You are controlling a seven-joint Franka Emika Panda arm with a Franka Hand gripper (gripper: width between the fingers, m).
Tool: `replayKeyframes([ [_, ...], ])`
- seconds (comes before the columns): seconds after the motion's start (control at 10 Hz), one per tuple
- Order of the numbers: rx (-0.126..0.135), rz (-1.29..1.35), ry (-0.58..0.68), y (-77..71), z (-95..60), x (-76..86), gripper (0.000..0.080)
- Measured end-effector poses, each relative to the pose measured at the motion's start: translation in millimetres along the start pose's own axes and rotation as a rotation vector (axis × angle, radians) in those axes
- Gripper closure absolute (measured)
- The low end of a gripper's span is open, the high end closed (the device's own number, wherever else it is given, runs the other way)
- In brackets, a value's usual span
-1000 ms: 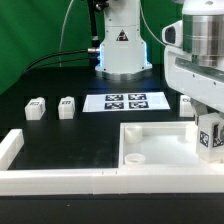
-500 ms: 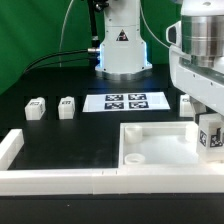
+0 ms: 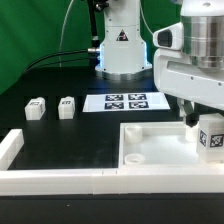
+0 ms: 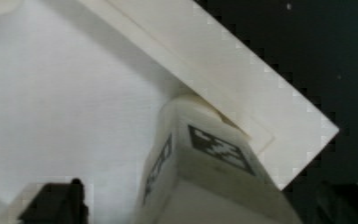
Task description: Assemble one leg
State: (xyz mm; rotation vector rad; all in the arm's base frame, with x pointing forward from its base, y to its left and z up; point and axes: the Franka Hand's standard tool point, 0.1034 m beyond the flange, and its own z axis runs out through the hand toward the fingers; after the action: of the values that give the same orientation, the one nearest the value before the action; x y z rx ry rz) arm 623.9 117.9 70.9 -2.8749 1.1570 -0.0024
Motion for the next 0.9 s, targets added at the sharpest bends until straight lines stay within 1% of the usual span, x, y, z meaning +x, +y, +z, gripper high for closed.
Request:
replayKeyframes([
  [0.1, 0.0, -0.088, 0.0, 0.2, 0.0, 0.3, 0.0151],
  [0.2, -0.003, -0.23, 0.002, 0.9, -0.1, 1.3, 0.0151],
  [0.4, -0.026, -0.475, 0.019, 0.7, -0.7, 1.9, 0.0151],
  [0.5, -0.031, -0.584, 0.021, 1.2, -1.0, 3.1, 0.0151],
  [0.8, -0.038, -0.863, 0.02, 3.6, -2.0, 7.9, 0.0151],
  [0.9, -0.038, -0.882, 0.02, 3.6, -2.0, 8.1, 0.0151],
])
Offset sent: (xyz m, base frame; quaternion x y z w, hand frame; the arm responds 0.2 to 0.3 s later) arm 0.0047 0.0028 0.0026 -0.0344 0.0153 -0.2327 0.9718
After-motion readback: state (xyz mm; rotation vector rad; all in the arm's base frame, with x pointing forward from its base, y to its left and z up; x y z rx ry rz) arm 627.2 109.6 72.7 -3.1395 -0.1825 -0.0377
